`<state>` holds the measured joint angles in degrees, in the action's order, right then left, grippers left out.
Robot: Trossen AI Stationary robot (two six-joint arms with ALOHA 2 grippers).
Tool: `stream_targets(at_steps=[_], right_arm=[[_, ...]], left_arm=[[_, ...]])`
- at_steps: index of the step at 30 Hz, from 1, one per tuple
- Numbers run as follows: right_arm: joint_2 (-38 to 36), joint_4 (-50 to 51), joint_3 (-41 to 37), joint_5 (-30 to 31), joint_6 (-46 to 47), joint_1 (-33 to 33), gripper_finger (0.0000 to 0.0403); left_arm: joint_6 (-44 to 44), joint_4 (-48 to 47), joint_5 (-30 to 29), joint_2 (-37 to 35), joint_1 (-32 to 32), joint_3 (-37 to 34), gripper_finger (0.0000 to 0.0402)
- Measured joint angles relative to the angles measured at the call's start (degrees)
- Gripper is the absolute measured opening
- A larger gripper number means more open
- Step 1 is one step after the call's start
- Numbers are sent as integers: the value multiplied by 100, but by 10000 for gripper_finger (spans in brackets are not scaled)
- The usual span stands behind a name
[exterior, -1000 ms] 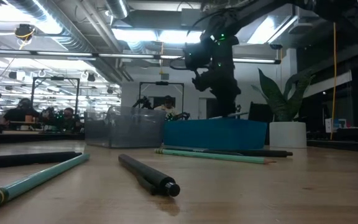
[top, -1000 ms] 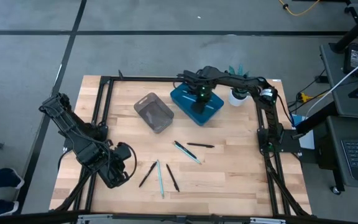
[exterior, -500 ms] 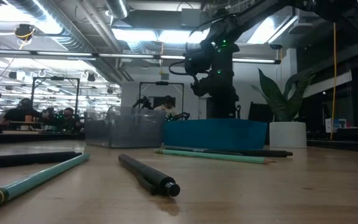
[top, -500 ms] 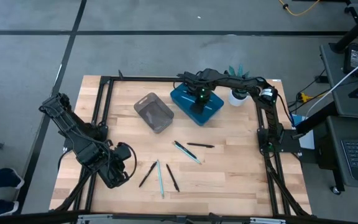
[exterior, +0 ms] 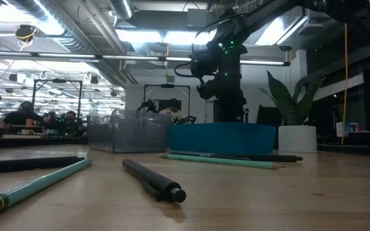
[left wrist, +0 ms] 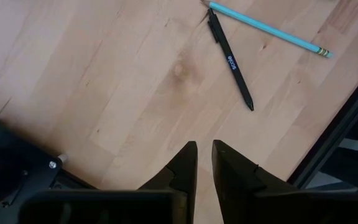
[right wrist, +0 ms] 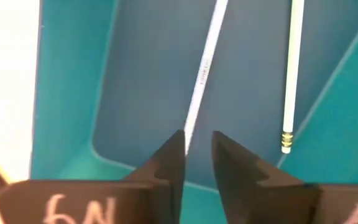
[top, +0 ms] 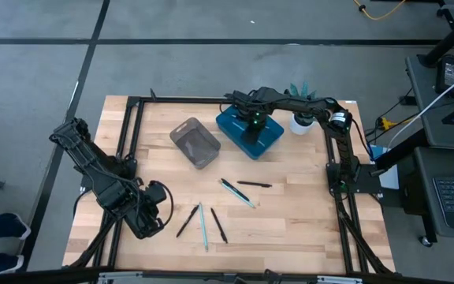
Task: Sort pens & pencils
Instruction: Put the blue pencil into the blue bin, then put the light blue pencil into the blue bin
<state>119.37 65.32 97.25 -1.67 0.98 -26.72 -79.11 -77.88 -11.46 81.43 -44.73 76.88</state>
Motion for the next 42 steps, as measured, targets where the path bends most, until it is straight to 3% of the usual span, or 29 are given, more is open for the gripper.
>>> stream_targets(at_steps=[8,15,21,29,31,35,42], right_arm=[[2,221,132,-47,46,0,136],[2,1479,911,-1034,543,244,138],[-22,1891,1134,-1506,597,1278,138],[-24,883,1138,-1503,501,2886,138],[-24,619,1240,-1319,497,3140,137],[-24,237,1764,-103,259,3376,125],[-35,248,3722,1317,-450,3169,105]], left_arm=[[2,36,0,0,0,0,43],[2,45,0,0,0,0,43],[2,250,-5,0,0,0,43],[22,525,-195,5,-2,0,43],[22,574,-195,52,-2,2,43],[19,681,-153,276,-7,2,43],[-8,1464,-146,884,10,0,43]])
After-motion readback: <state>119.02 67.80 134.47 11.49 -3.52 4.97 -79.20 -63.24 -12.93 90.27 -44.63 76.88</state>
